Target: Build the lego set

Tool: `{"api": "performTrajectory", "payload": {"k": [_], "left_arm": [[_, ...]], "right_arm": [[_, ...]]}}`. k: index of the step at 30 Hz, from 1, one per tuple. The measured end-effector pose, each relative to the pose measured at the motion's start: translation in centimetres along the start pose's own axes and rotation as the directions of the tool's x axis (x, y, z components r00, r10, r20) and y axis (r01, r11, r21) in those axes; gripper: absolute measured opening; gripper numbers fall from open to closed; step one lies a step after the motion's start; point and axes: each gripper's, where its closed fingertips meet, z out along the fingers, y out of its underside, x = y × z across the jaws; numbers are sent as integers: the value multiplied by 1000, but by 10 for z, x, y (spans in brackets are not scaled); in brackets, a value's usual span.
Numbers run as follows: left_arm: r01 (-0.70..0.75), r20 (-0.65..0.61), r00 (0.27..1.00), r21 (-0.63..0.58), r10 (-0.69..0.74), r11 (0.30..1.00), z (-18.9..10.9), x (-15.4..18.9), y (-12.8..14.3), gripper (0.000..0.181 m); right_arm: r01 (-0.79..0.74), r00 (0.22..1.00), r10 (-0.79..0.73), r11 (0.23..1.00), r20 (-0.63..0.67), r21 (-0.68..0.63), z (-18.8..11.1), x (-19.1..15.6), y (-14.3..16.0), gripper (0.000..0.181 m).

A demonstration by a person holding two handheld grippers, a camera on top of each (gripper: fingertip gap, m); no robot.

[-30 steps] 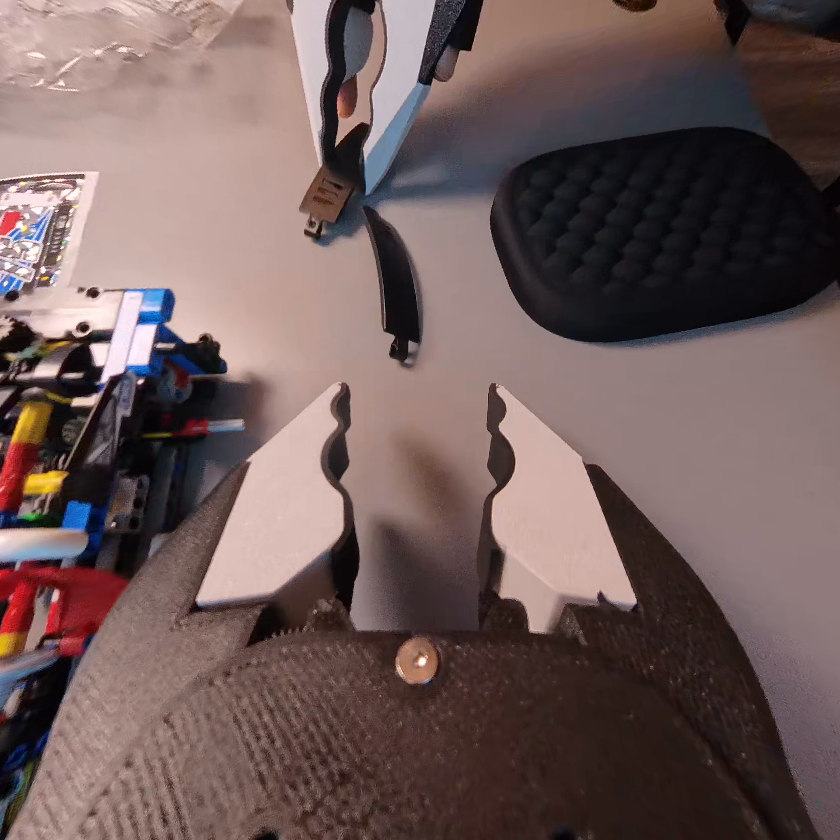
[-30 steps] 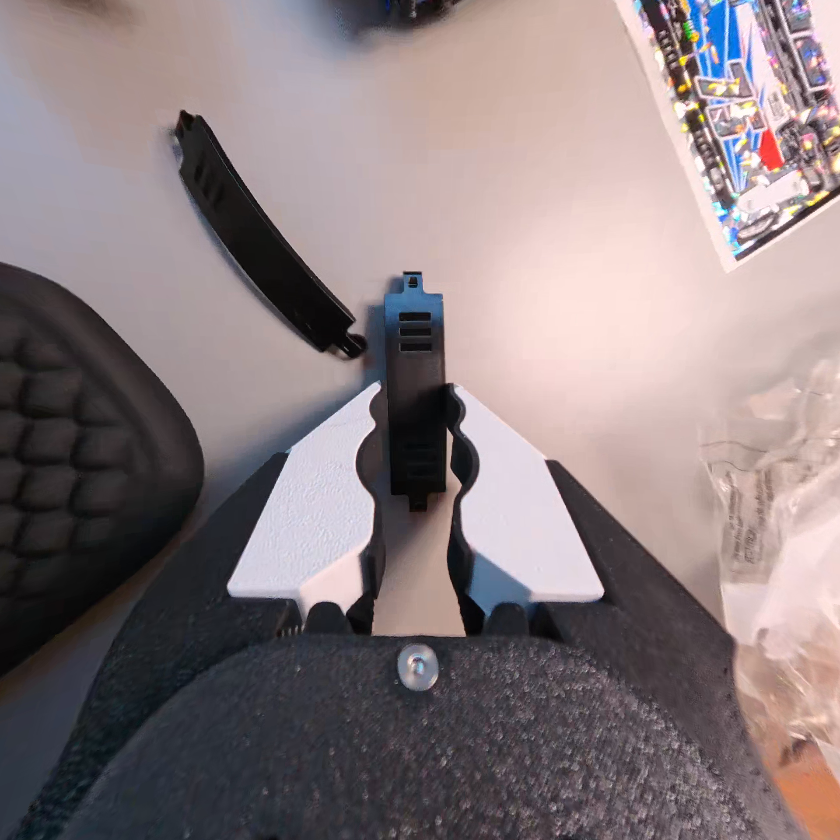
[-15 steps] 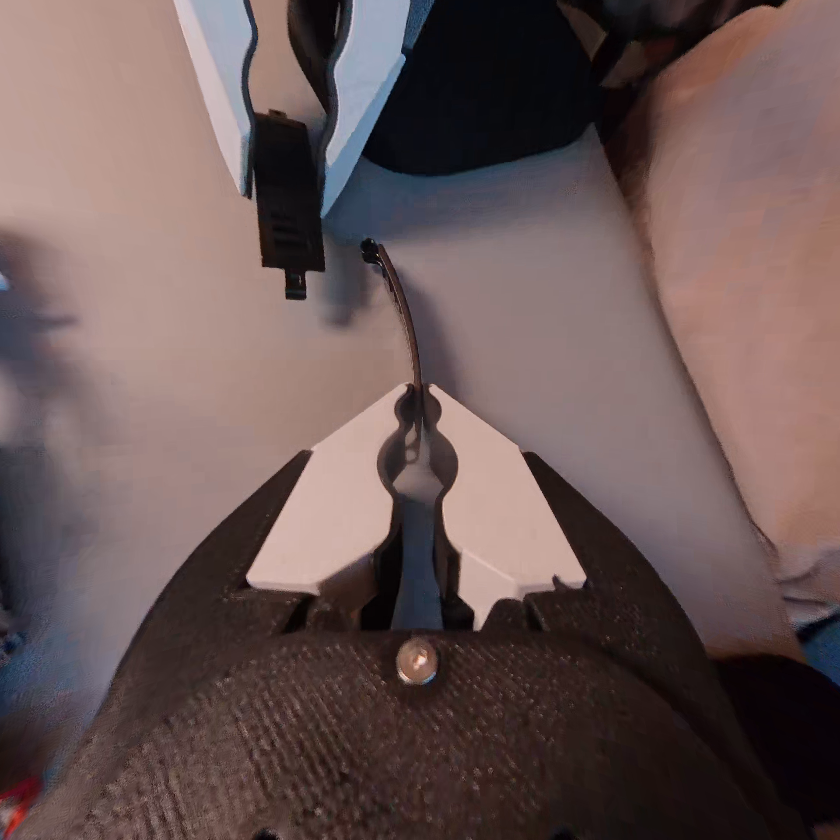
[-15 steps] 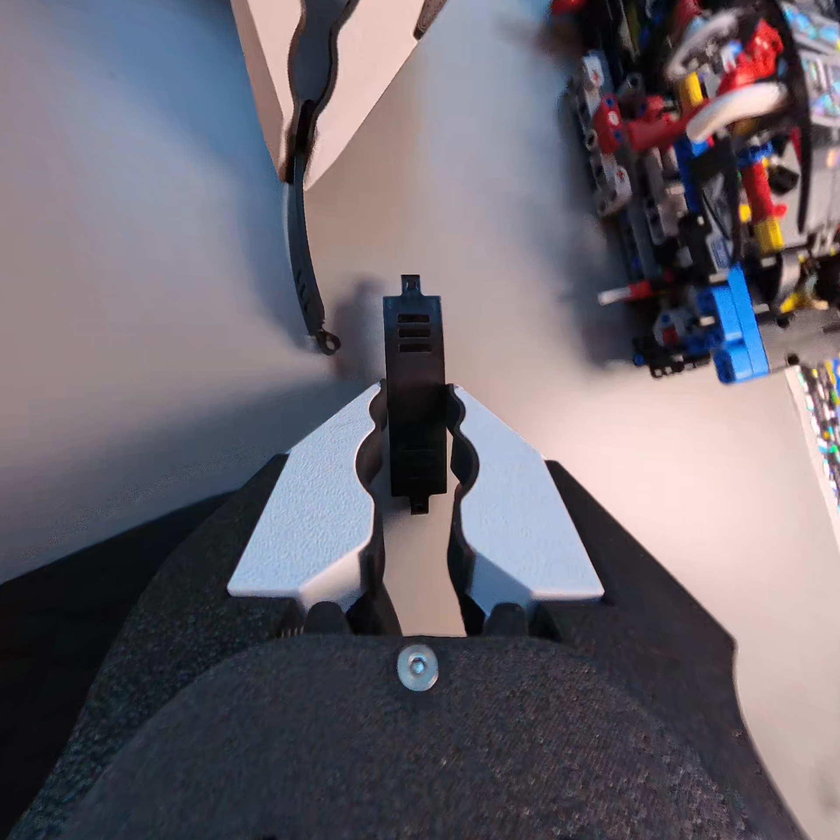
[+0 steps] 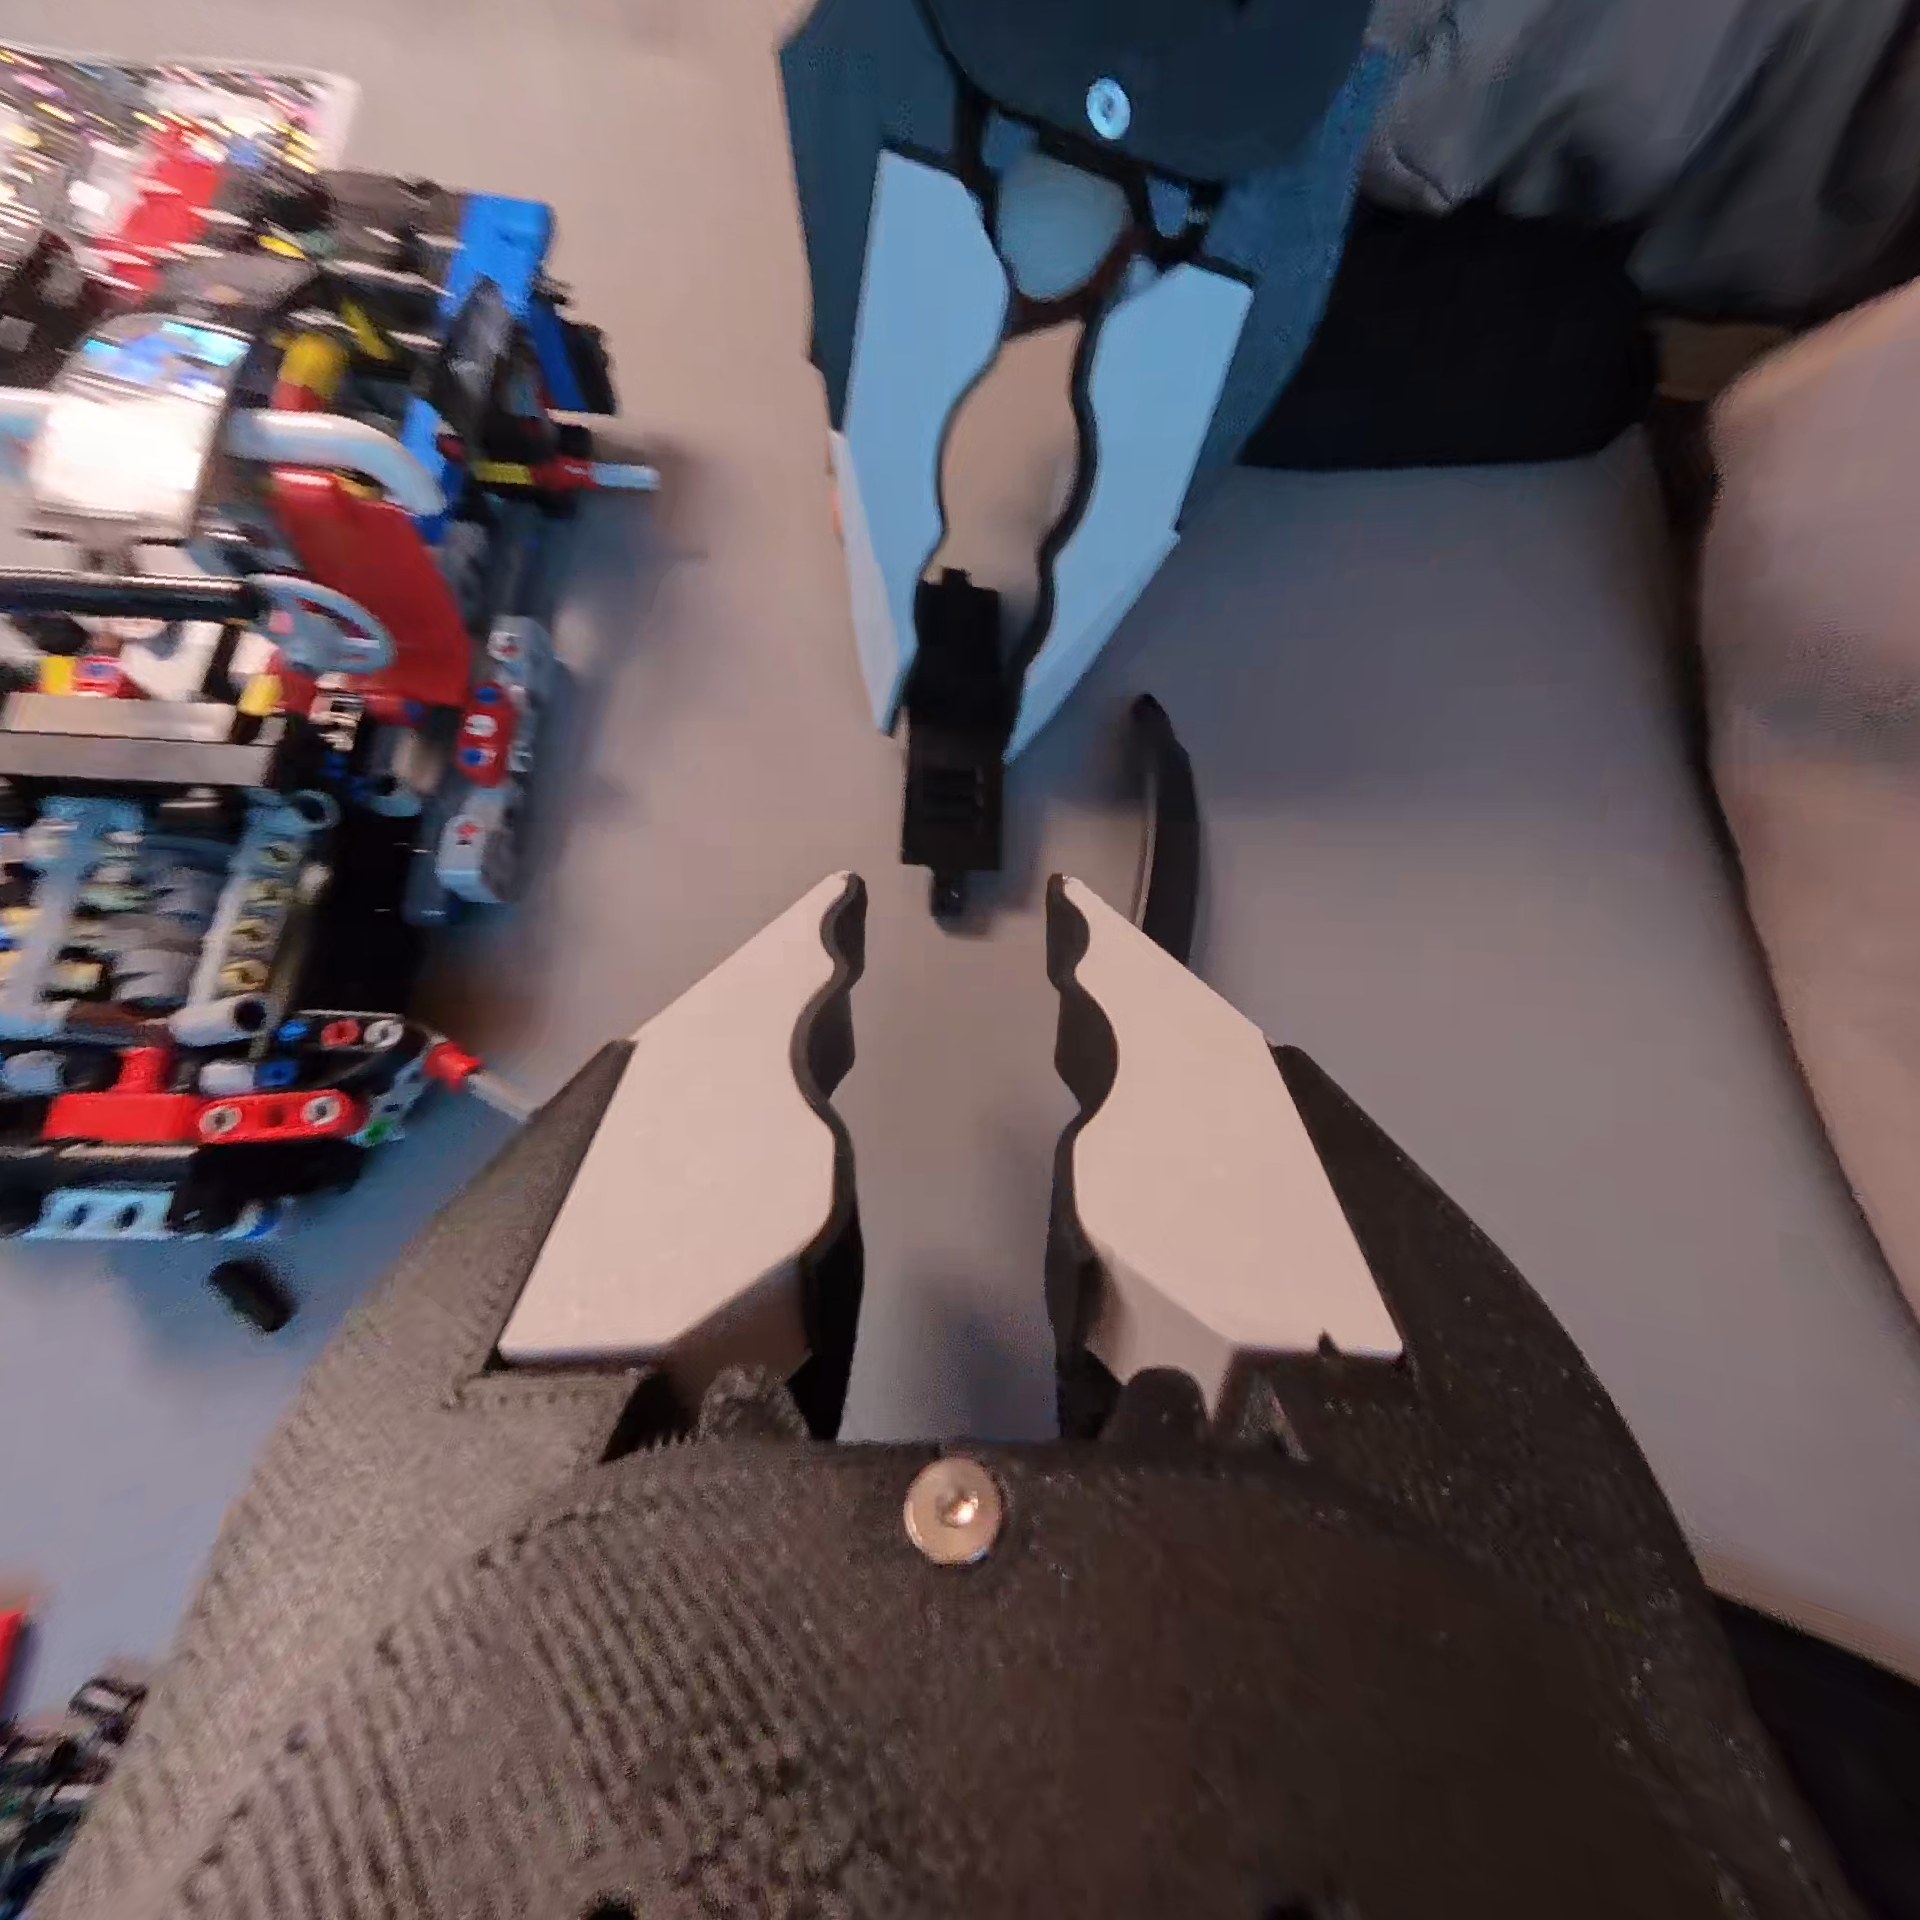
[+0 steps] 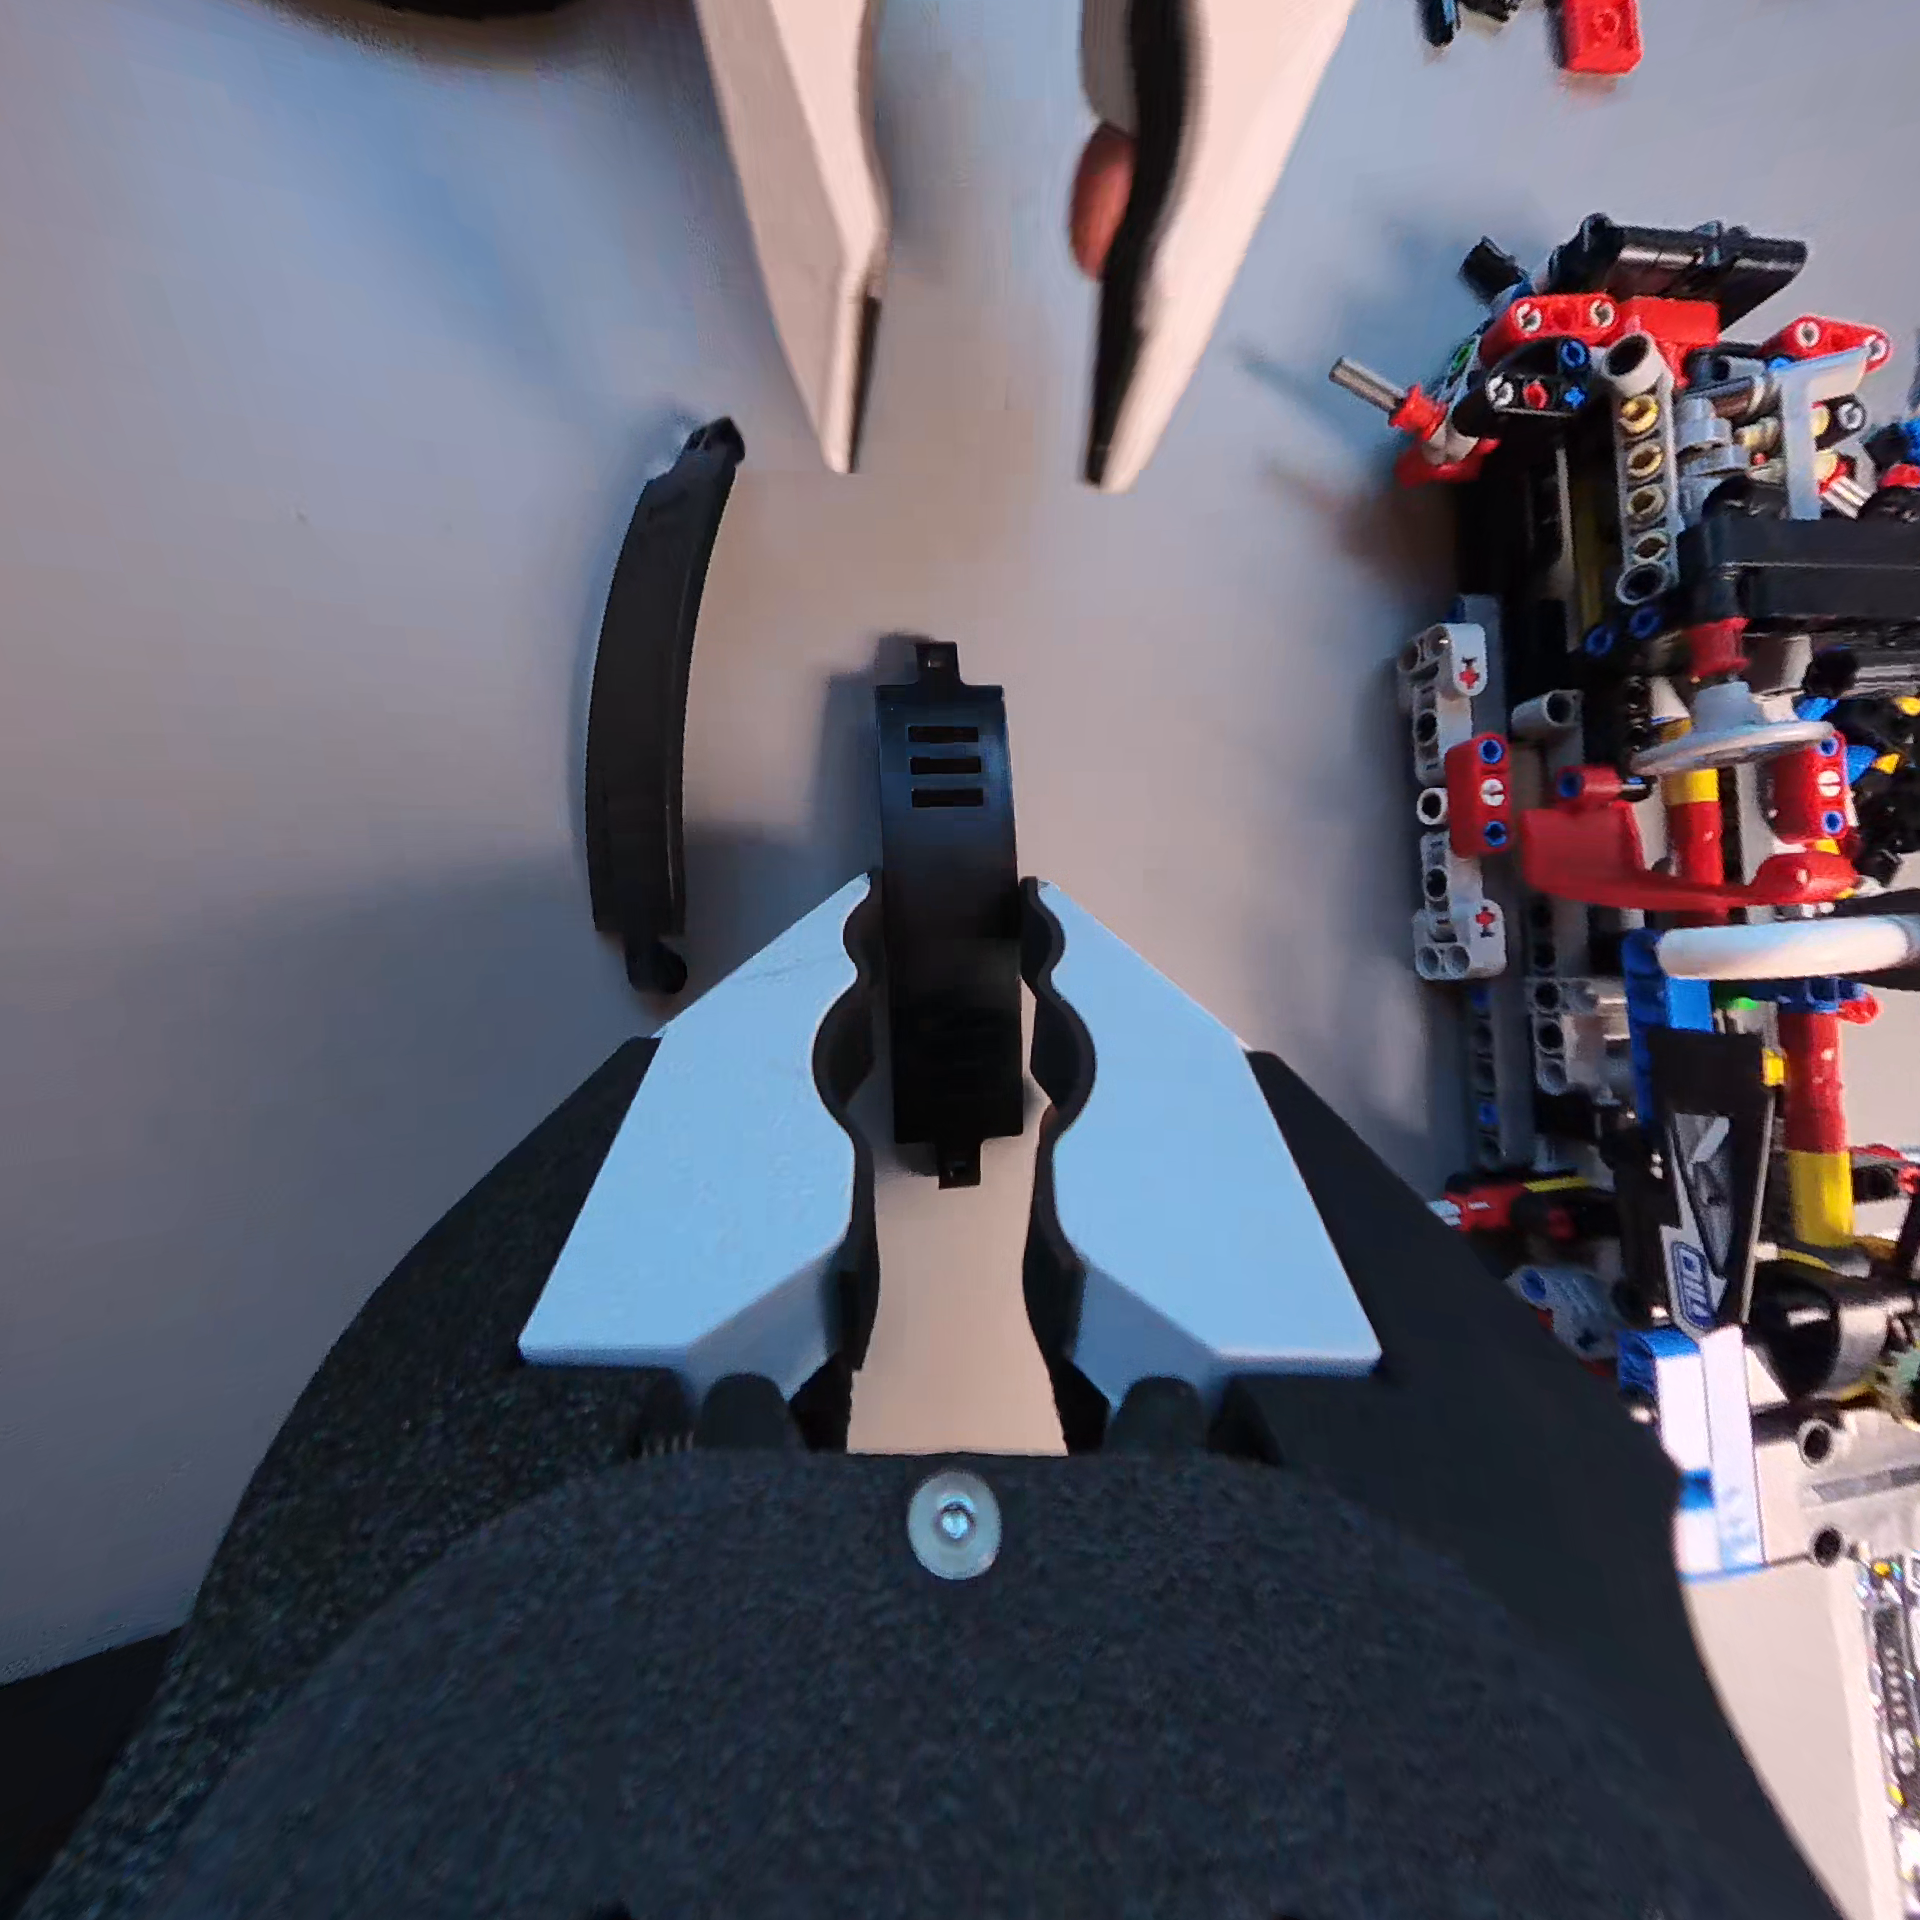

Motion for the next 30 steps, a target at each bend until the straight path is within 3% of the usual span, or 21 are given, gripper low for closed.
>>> {"api": "performTrajectory", "payload": {"k": [2,5,9,13,17,22,30], "left_arm": [[-19,178,984,68,7,997,-5,-17,-10,42],[-103,321,945,109,63,989,-11,-21,-20,47],[-85,376,927,250,-16,965,-19,-20,-35,50],[-49,423,898,362,-118,931,-33,-34,-38,52],[-49,487,846,481,-220,876,-57,-53,-43,32],[-101,592,748,549,-301,830,-86,-77,-43,0],[-97,583,746,573,-322,814,-92,-79,-39,0]], "right_arm": [[-11,1000,12,1000,-8,19,2,1,-2,23],[-33,999,35,996,-17,80,-2,3,-10,23],[-84,996,86,952,7,293,-23,4,-37,39],[-114,982,178,839,-70,532,-57,29,-59,55],[-96,919,324,735,-224,671,-89,70,-62,50],[20,795,436,675,-421,737,-134,137,-77,0],[106,578,586,636,-568,764,-191,301,-110,2]]}}
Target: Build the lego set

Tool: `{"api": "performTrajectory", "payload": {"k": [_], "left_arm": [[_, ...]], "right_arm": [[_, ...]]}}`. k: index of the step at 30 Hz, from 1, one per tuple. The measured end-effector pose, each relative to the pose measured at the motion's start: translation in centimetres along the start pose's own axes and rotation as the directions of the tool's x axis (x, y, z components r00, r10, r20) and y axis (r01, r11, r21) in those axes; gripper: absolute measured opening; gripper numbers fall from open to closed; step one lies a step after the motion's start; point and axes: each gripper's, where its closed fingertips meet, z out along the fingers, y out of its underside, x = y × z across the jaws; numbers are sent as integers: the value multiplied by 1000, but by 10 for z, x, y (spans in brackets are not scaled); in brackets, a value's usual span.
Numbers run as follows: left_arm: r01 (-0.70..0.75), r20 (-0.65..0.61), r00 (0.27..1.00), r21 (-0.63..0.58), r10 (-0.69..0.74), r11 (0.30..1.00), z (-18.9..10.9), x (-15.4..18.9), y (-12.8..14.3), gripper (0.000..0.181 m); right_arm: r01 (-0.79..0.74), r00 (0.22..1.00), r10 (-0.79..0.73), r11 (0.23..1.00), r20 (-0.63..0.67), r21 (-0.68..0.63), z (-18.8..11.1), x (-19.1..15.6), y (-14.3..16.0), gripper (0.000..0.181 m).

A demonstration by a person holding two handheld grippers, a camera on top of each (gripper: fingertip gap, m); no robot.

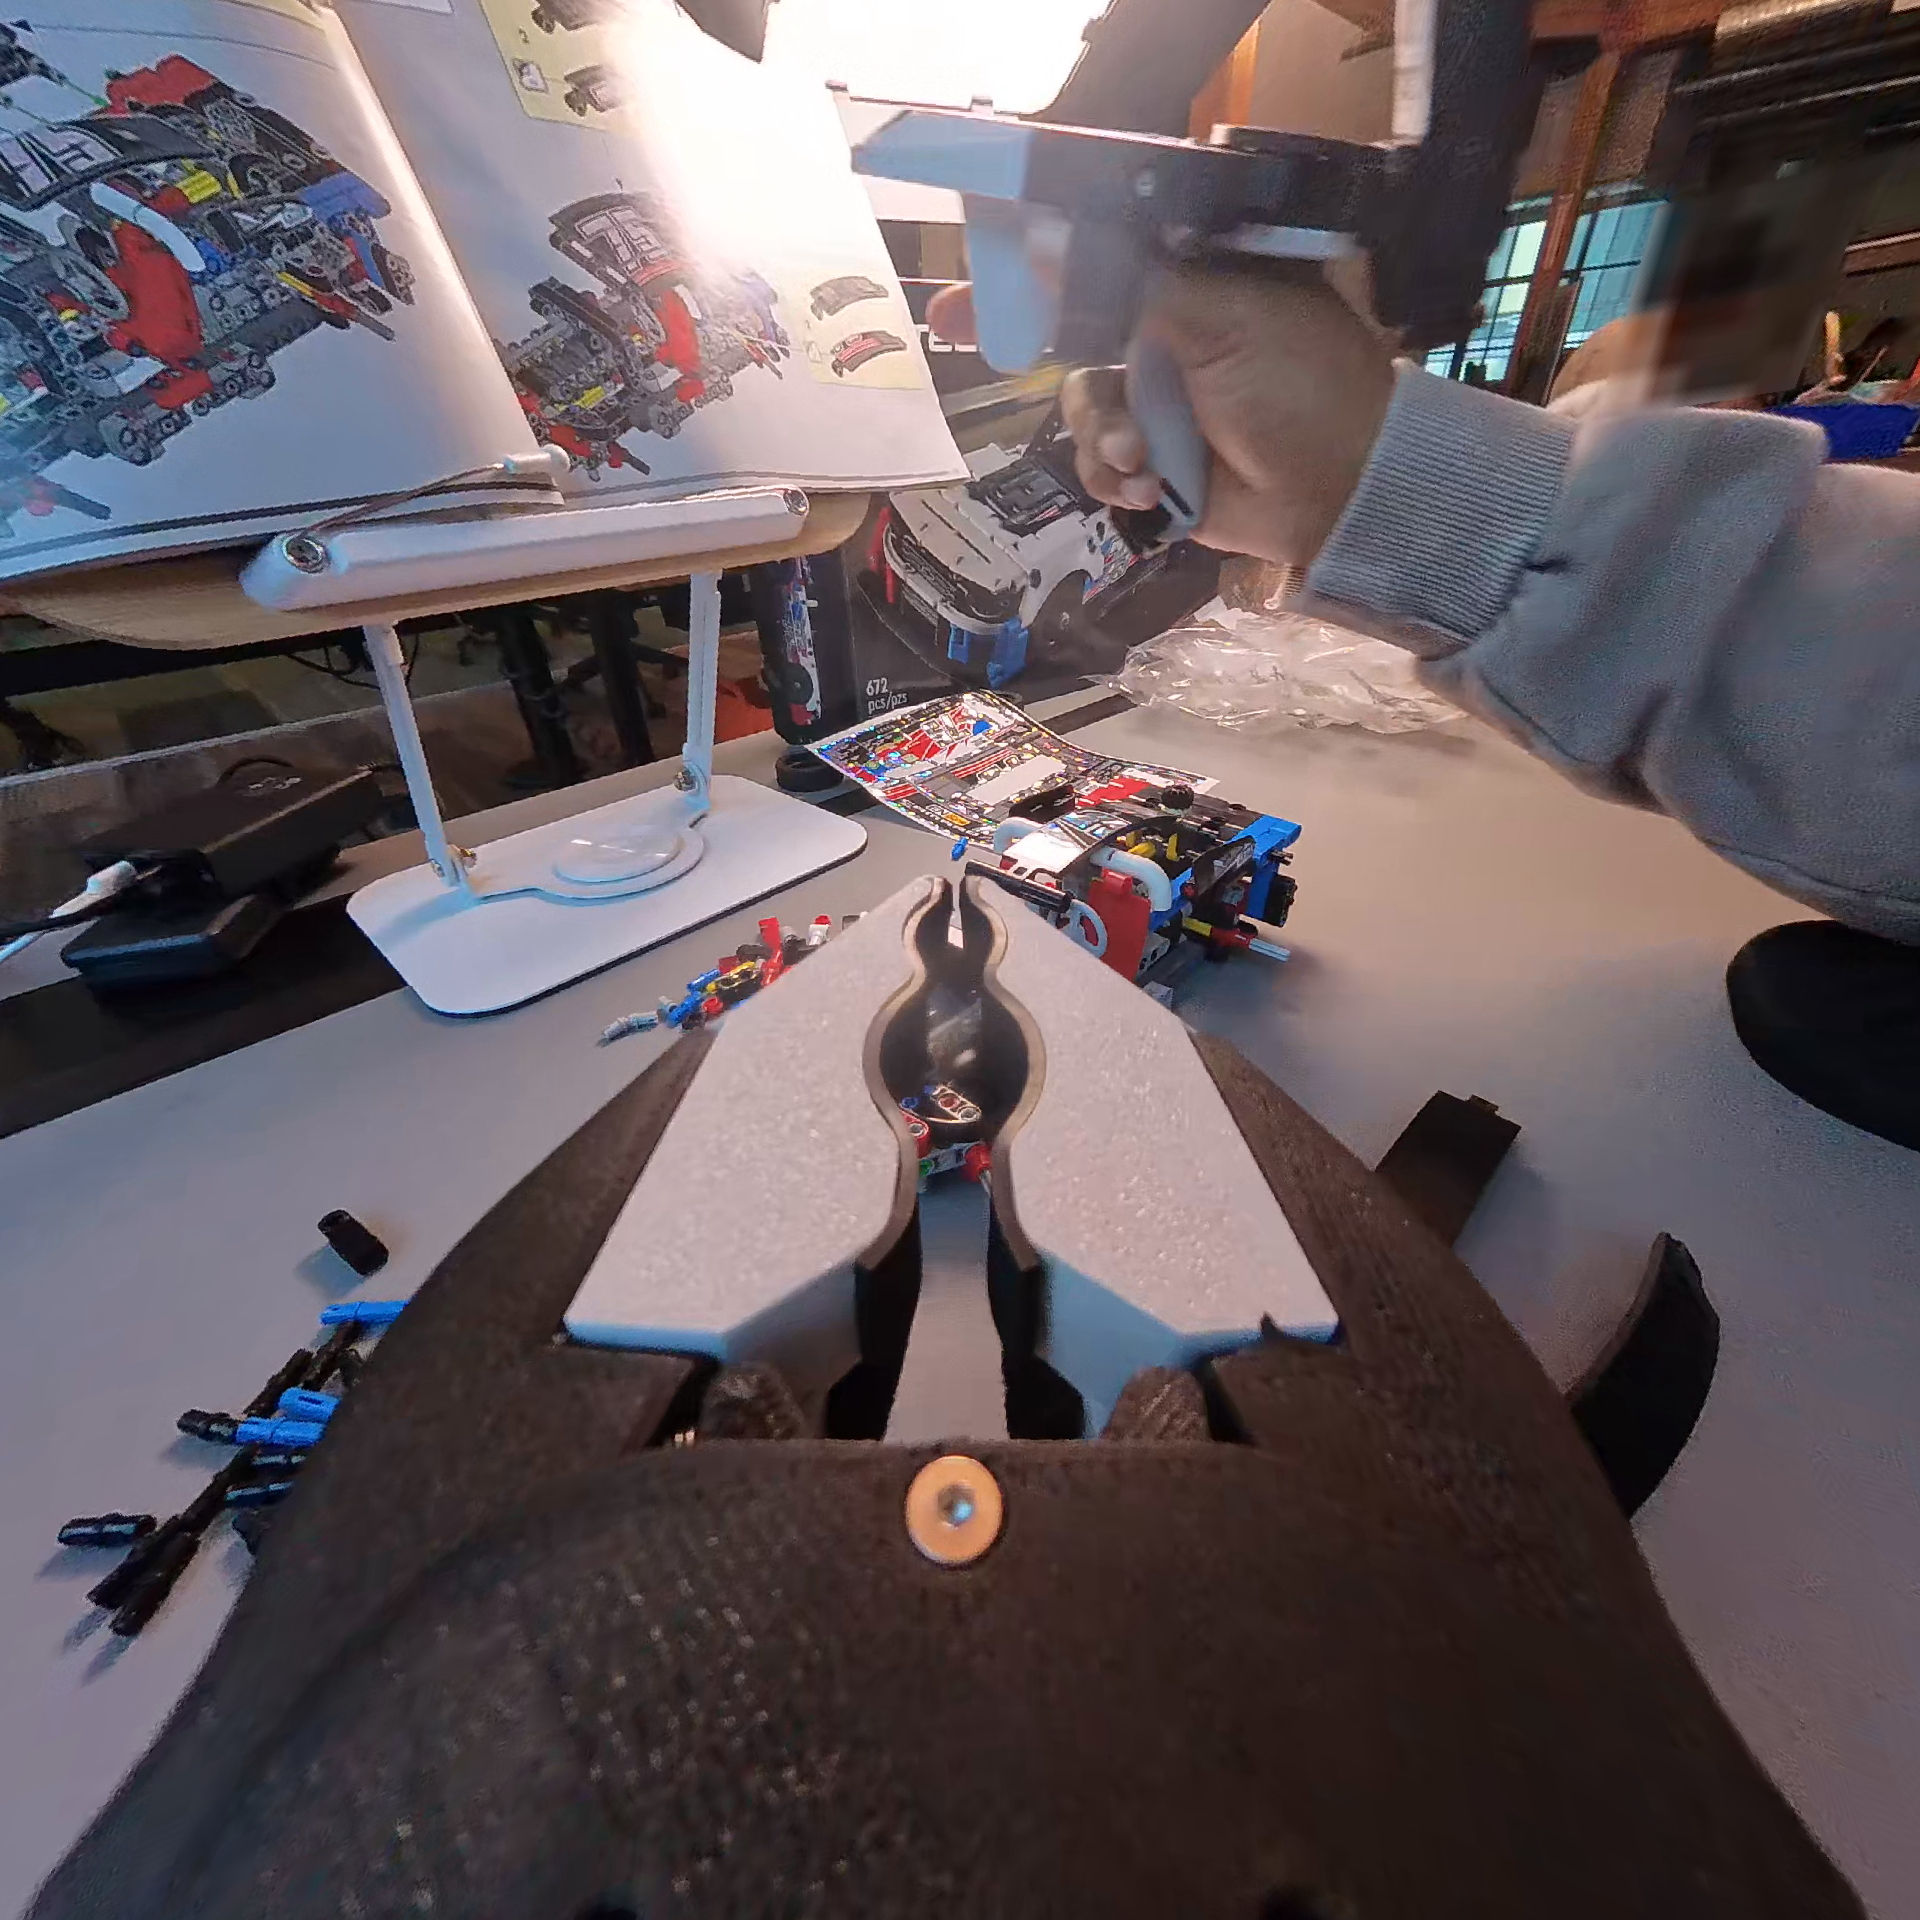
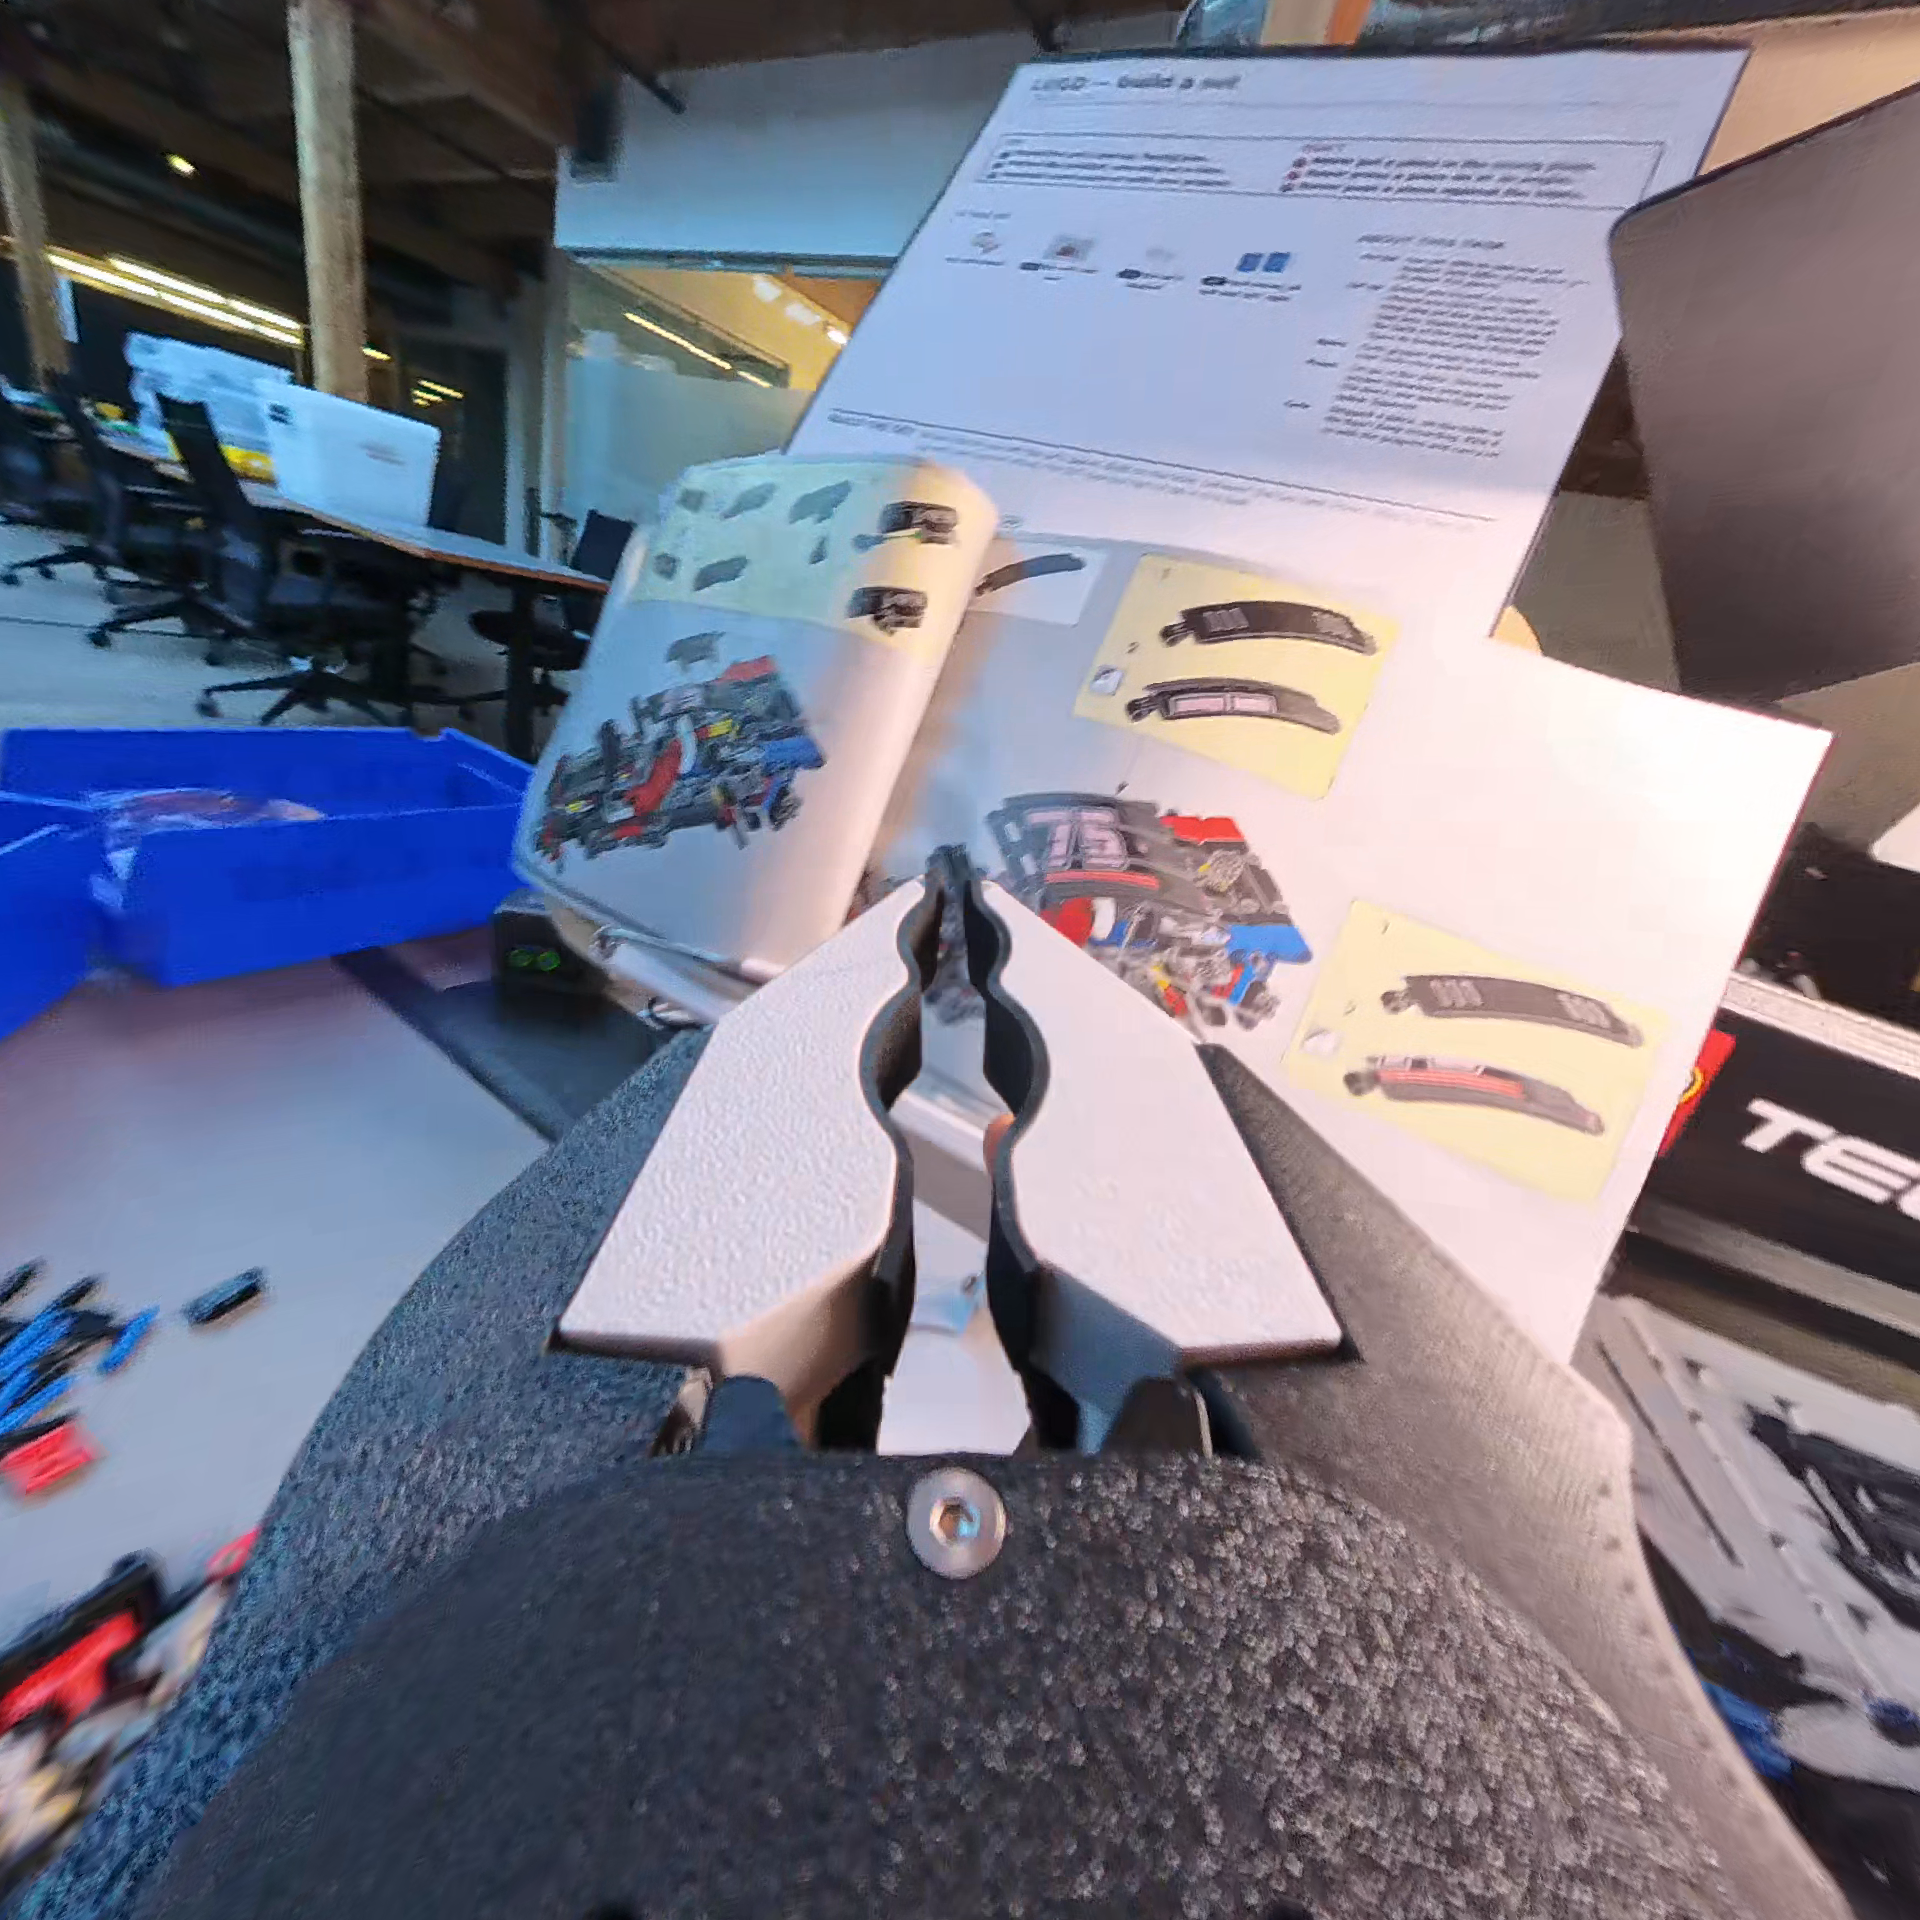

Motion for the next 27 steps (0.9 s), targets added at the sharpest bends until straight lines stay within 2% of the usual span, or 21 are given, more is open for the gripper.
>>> {"api": "performTrajectory", "payload": {"k": [4,9,13,21,27], "left_arm": [[8,5,1000,6,-8,1000,-2,-4,-1,0],[49,-3,999,1,-49,999,-1,-7,2,1],[53,-11,999,-1,-53,999,0,-6,3,1],[45,-32,998,-13,-45,999,2,-2,5,1],[42,-31,999,-13,-42,999,1,-2,5,2]], "right_arm": [[-20,997,21,1000,-79,6,51,33,2,5],[-89,990,93,995,-106,41,82,50,6,10],[-121,986,127,991,-107,56,93,53,2,11],[-45,992,48,999,-116,24,104,52,-5,2],[-43,993,42,999,-107,-4,109,51,-3,1]]}}
